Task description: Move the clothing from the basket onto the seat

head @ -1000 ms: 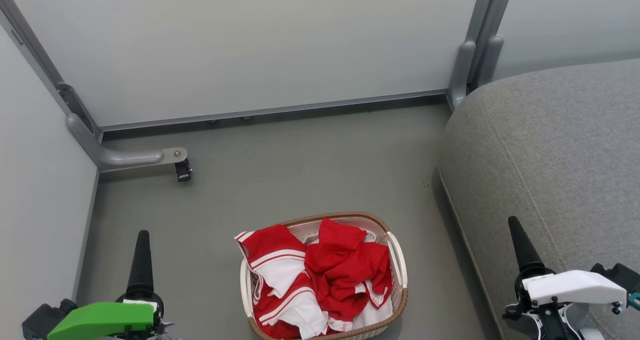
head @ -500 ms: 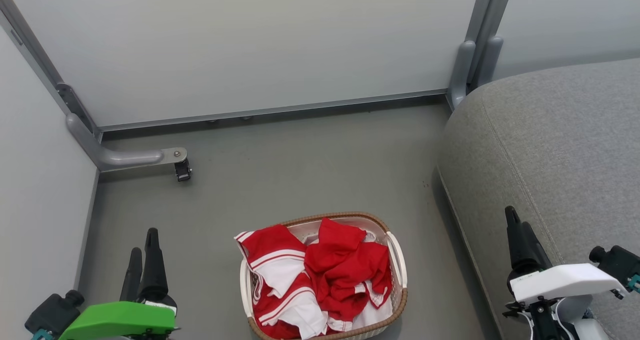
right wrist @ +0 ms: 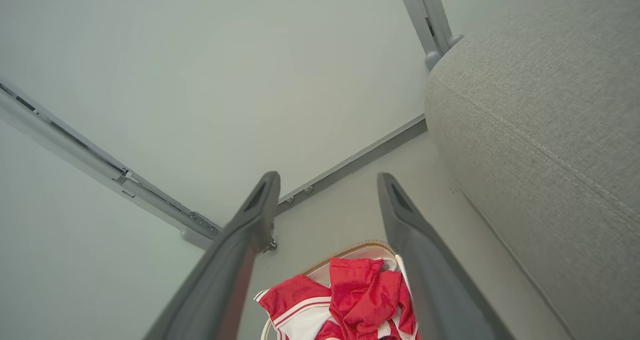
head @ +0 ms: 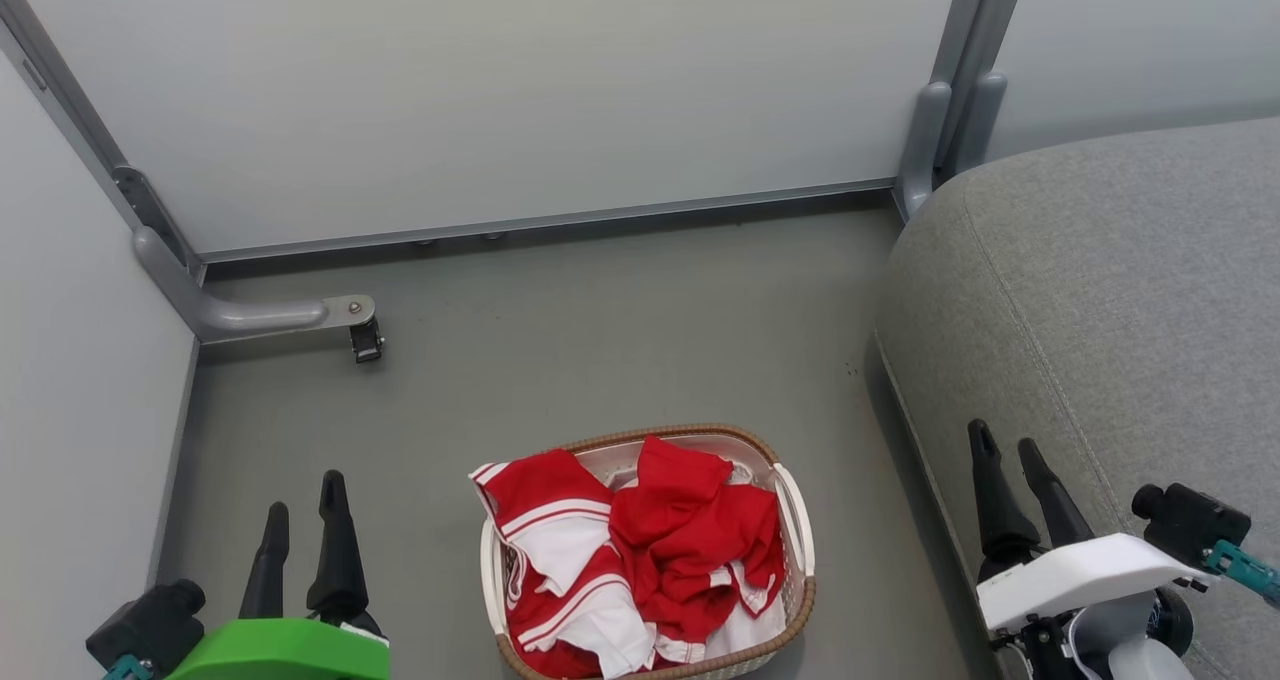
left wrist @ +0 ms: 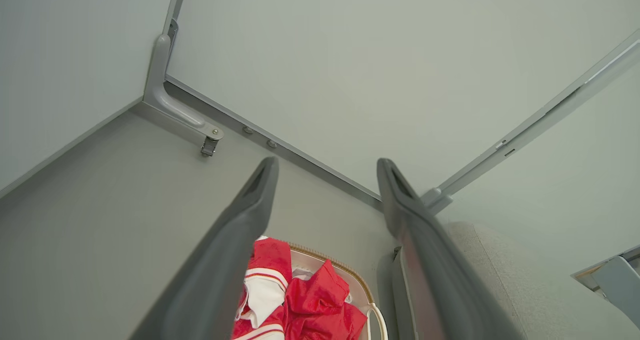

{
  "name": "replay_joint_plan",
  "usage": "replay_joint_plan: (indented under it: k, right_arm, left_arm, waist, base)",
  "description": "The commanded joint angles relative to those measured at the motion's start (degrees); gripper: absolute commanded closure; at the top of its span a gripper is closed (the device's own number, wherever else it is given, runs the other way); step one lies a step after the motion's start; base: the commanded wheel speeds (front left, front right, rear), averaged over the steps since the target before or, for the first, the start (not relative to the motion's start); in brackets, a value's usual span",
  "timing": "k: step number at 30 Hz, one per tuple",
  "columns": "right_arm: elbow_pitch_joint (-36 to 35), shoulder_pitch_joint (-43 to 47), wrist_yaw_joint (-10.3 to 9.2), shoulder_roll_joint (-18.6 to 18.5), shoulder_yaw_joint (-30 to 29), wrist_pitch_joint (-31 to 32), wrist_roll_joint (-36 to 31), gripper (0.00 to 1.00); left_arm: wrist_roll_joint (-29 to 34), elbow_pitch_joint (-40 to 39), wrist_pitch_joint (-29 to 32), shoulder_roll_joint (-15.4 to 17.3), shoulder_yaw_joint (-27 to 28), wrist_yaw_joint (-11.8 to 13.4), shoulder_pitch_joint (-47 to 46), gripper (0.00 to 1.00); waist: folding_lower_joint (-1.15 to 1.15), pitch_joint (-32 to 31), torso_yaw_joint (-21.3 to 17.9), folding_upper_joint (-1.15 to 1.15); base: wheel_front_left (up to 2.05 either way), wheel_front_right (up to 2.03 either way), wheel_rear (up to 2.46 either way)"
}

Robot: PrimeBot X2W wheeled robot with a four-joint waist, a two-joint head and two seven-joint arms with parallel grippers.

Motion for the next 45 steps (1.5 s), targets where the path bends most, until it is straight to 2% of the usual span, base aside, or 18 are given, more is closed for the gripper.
replay_joint_plan:
  k: [1, 19, 45]
  right_arm:
    - [-0.28, -0.07, 0.02, -0.37, 0.49, -0.61, -2.56, 0.00]
    - [0.91, 0.16, 0.03, -0.49, 4.24, -3.15, -15.54, 0.00]
    - [0.49, 0.98, 0.03, -0.65, 6.65, -6.32, -29.28, 0.00]
  left_arm:
    - [2.21, -0.46, -0.62, 0.44, -0.24, 0.35, 0.49, 0.00]
    - [11.57, 1.22, -3.21, 0.54, -1.84, 1.20, 1.81, 0.00]
    - [22.45, 3.11, -6.31, 0.64, -3.88, 2.13, 3.13, 0.00]
  waist:
    - [0.00, -0.02, 0.02, 0.00]
    - [0.00, -0.16, 0.12, 0.00]
    - [0.00, 0.07, 0.57, 0.00]
  base:
    - [0.00, 0.00, 0.00]
    - [0.00, 0.00, 0.00]
    - [0.00, 0.00, 0.00]
